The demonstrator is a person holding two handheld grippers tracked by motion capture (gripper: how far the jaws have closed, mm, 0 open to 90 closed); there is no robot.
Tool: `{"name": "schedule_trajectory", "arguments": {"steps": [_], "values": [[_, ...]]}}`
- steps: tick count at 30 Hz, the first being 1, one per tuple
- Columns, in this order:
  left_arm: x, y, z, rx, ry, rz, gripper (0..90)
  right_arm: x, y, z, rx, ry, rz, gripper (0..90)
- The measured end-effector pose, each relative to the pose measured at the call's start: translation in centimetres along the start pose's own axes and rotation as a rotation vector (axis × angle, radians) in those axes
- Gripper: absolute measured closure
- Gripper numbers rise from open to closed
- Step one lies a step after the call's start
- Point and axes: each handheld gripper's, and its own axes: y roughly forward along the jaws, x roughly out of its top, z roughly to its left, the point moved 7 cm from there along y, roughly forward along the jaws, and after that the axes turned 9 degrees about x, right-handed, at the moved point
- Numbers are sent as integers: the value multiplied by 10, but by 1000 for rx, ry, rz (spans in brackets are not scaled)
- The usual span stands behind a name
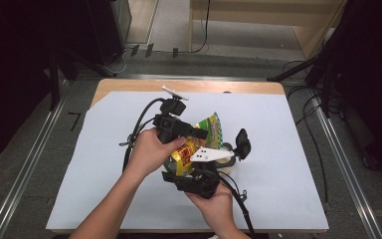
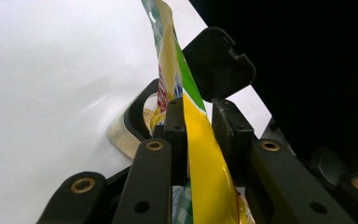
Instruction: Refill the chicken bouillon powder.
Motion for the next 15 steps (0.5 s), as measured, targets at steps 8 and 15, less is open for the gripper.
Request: {"name": "schedule_trajectory", "arguments": {"steps": [8, 15], "values": [[-2, -1, 0, 0, 1, -4, 770, -1, 2, 0, -10, -7, -6, 639], [-2, 0, 0, 11, 7, -5, 774, -2, 1, 0, -7, -5, -5, 642]]}}
